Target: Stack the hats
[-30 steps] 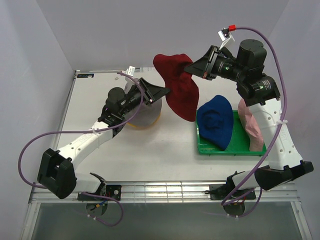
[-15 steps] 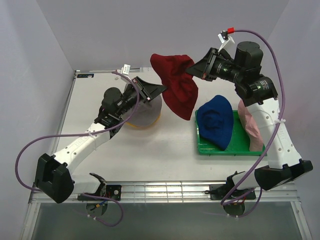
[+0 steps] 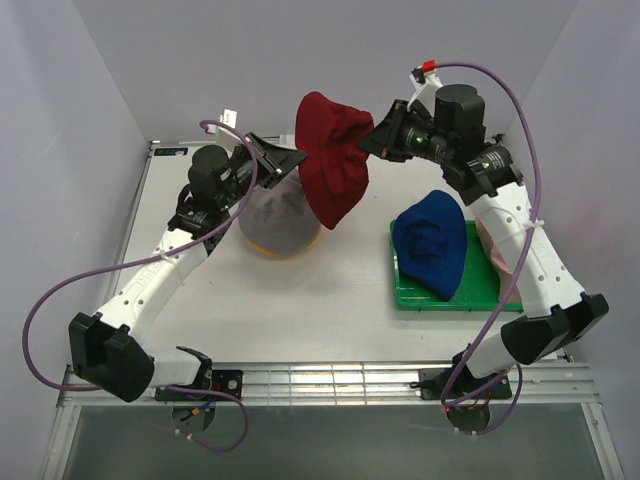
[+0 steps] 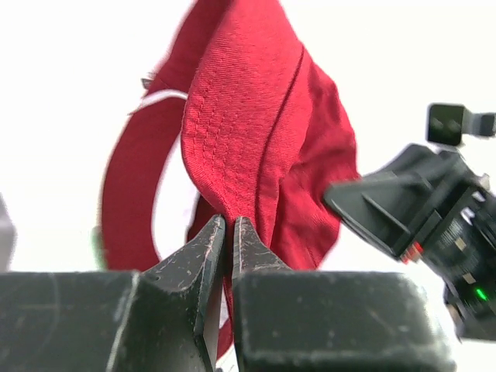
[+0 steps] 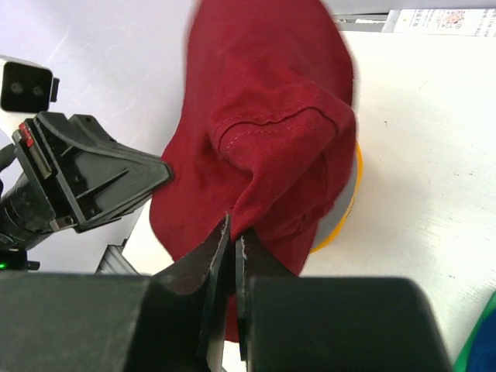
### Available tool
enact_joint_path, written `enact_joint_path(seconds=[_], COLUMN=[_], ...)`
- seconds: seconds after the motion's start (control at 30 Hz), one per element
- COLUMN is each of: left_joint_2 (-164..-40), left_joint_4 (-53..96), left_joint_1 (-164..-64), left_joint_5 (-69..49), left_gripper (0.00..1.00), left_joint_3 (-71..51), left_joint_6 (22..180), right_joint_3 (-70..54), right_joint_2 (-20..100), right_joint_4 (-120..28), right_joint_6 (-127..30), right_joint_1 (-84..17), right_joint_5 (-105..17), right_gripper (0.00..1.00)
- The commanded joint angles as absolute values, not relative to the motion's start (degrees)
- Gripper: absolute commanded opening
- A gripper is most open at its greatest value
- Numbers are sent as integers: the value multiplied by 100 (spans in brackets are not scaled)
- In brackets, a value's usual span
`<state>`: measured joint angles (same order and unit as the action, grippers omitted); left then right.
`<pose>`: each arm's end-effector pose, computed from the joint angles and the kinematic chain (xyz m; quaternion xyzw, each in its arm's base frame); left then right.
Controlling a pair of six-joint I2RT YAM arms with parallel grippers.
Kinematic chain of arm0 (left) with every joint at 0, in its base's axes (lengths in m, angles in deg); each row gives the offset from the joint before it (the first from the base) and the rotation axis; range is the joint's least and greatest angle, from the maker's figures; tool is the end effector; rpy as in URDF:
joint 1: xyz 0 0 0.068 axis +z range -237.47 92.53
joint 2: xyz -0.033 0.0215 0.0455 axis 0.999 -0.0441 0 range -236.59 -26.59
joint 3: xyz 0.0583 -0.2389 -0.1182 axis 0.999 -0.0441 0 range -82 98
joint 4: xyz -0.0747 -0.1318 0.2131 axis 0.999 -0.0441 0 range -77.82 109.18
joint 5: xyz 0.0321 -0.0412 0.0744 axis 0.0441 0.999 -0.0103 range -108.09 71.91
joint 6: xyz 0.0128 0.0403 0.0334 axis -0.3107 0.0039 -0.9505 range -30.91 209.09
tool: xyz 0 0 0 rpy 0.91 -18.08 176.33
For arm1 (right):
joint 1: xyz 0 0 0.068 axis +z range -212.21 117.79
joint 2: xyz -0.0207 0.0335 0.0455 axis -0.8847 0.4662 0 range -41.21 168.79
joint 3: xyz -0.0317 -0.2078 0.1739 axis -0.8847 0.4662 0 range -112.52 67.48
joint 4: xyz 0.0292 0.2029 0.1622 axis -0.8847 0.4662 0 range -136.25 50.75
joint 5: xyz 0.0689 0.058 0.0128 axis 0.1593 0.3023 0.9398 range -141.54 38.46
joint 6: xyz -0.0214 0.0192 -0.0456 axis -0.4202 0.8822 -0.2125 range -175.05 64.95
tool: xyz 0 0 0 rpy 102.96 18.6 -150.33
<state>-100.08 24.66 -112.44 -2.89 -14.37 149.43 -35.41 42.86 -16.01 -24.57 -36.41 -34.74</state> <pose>0.2709 -0.1363 0.4006 -0.1248 0.6983 -0.5423 0.4502 0.2757 0.1447 0.4905 -0.0611 0.7688 0.3952 0.4990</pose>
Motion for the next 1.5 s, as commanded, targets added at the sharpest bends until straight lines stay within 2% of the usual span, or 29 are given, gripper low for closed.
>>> enact_joint_path(seconds=[0.0, 0.13, 0.57, 1.2, 1.47], left_joint_2=[-10129, -10331, -10323, -9849, -9848], left_joint_4=[1945, 1945, 1786, 2068, 2076], left_joint_1=[-10771, -10312, -9443, -8176, -7869], left_joint_5=[70, 711, 1161, 1724, 1812], left_gripper=[0, 0, 0, 0, 0], left_joint_3=[-1204, -1231, -1722, -2733, -2979], left_joint_6=[14903, 15035, 14930, 14754, 14631], right_joint_3=[-4026, -4457, -5301, -5478, -5416], right_joint_2=[4587, 4949, 5994, 6593, 6724], right_joint_4=[-1769, -1540, -1391, -1706, -1882], right_joint_6=[-2727, -2904, -3062, -3299, -3334], right_joint_1=[-3286, -2952, -2389, -1888, -1809], right_joint_5=[-4079, -4582, -4969, -5066, -5022], right_gripper=[8, 8, 8, 9, 16])
